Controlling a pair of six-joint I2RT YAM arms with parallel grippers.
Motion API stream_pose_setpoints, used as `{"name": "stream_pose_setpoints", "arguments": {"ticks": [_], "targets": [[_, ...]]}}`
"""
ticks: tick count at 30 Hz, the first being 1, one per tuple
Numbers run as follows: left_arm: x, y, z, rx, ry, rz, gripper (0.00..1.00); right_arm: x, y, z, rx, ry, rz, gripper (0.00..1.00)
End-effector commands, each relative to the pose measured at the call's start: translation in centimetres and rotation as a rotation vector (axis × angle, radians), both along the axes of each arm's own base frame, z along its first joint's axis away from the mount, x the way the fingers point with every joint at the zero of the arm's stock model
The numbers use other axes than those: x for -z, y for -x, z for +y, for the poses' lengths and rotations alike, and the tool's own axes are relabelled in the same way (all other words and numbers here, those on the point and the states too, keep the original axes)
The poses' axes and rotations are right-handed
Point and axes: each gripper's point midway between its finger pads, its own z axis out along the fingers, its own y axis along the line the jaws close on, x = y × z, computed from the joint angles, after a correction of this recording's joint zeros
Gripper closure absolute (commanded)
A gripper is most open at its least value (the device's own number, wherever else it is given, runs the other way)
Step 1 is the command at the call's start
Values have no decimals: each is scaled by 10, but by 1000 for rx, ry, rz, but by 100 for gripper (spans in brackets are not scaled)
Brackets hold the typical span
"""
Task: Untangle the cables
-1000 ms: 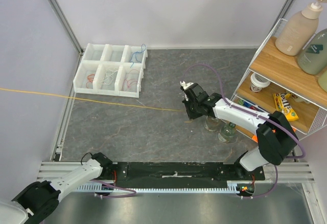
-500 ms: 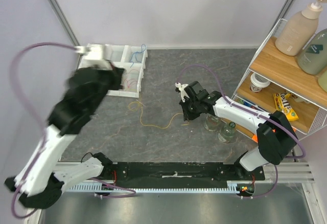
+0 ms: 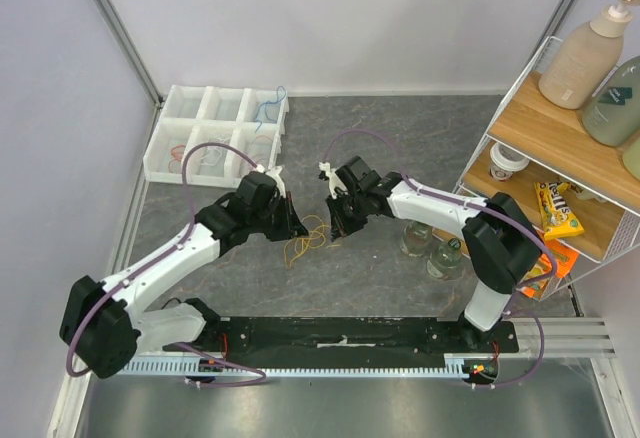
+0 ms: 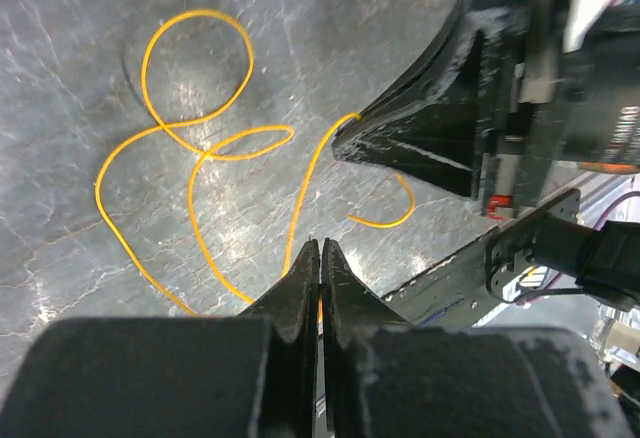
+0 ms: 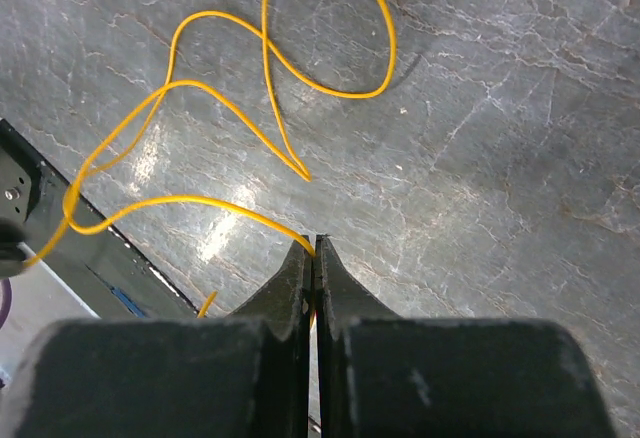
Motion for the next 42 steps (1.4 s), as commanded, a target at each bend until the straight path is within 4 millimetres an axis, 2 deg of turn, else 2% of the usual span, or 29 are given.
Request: {"name": "stream_pose_setpoints", "arguments": {"ticks": [1, 4, 6, 8, 11, 12, 14, 16, 19, 22, 26, 29, 32, 36, 40, 42], "targets": [[18, -2, -14, 0, 47, 60, 98, -10, -12, 10, 30, -20, -1, 100], [38, -7, -1, -30, -51, 73, 98, -4, -22, 9, 52, 23, -19, 97], [43, -8, 5, -34, -98, 78, 95, 8, -28, 5, 55, 76, -8, 96], [39, -10, 6, -19, -120, 72, 85, 15, -34, 7, 47, 116, 6, 95], [36, -10, 8, -1, -146, 62, 53, 19, -42, 10, 32, 153, 12, 89], [35, -10, 9, 5, -153, 59, 40, 18, -46, 11, 29, 160, 8, 86], [35, -12, 13, -3, -179, 52, 23, 16, -51, 8, 31, 181, 3, 73], [32, -15, 16, -13, -194, 39, 15, 12, -56, 0, 42, 192, 6, 64], [32, -18, 14, 7, -198, 28, 11, 4, -56, -15, 52, 182, 8, 55], [41, -19, 10, 57, -219, 41, 5, -17, -52, -24, 43, 147, -25, 45], [51, -29, 3, 115, -266, 39, 7, -44, -50, -39, 76, 122, -76, 34], [61, -41, -1, 153, -305, 29, 11, -59, -54, -56, 130, 134, -103, 32], [67, -46, -5, 210, -334, 29, 5, -70, -53, -67, 138, 152, -135, 32], [76, -47, -8, 311, -370, 33, 3, -81, -44, -73, 132, 130, -161, 32], [86, -47, -9, 395, -410, 21, 2, -79, -39, -78, 145, 116, -169, 31], [91, -47, -13, 444, -417, 17, 5, -78, -38, -80, 151, 118, -166, 31]]}}
